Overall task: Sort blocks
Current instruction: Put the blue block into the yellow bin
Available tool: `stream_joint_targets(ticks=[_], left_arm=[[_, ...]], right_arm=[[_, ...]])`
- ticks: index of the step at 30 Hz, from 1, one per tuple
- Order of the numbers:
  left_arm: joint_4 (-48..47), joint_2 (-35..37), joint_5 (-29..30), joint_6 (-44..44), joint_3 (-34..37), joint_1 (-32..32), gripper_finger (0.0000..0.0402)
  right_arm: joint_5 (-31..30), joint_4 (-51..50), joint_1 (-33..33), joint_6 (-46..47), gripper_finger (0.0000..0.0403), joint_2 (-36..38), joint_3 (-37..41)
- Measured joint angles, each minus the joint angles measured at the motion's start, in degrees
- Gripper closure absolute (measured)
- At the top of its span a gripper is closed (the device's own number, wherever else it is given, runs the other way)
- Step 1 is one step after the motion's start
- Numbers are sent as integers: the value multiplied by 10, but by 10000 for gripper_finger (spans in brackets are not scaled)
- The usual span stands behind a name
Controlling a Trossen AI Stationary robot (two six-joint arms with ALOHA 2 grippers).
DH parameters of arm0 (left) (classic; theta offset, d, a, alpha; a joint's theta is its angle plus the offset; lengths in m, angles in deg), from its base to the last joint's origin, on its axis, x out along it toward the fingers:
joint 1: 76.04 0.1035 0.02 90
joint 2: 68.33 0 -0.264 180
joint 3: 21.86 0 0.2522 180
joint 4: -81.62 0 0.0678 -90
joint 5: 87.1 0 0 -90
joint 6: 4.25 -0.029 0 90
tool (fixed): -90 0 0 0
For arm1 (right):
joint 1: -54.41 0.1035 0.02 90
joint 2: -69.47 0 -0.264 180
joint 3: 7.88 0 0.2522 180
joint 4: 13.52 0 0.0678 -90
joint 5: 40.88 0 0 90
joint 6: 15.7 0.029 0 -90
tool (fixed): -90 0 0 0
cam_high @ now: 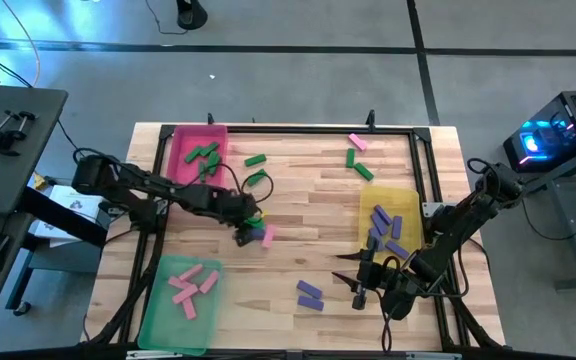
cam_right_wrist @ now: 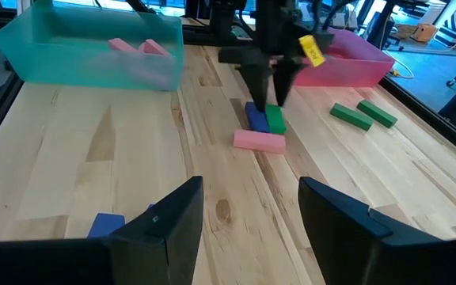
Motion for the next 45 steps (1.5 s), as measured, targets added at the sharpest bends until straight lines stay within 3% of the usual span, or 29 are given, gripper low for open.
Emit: stream_joint_targets(ticks=[4,6,14,20,31,40,45], left_arm=[[111,-39,-9,0,-7,0,181],[118,-54,-14,0,-23,-1,181],[-61,-48,-13,-54,-100,-16,181],[-159,-49,23,-112,-102,-47,181],[-95,-79,-8,-77,-63,-61,181],[-72,-85,10,-69,-63,-102,183],[-63,-101,20,-55,-64,-112,240]], right_arm=[[0,0,0,0,210,0,0],[0,0,0,1,210,0,0],[2,0,0,3,210,0,0],[2,0,0,3,210,0,0],[2,0,0,1,210,0,0],[2,0,0,3,210,0,0],[2,-1,0,3,210,0,0]])
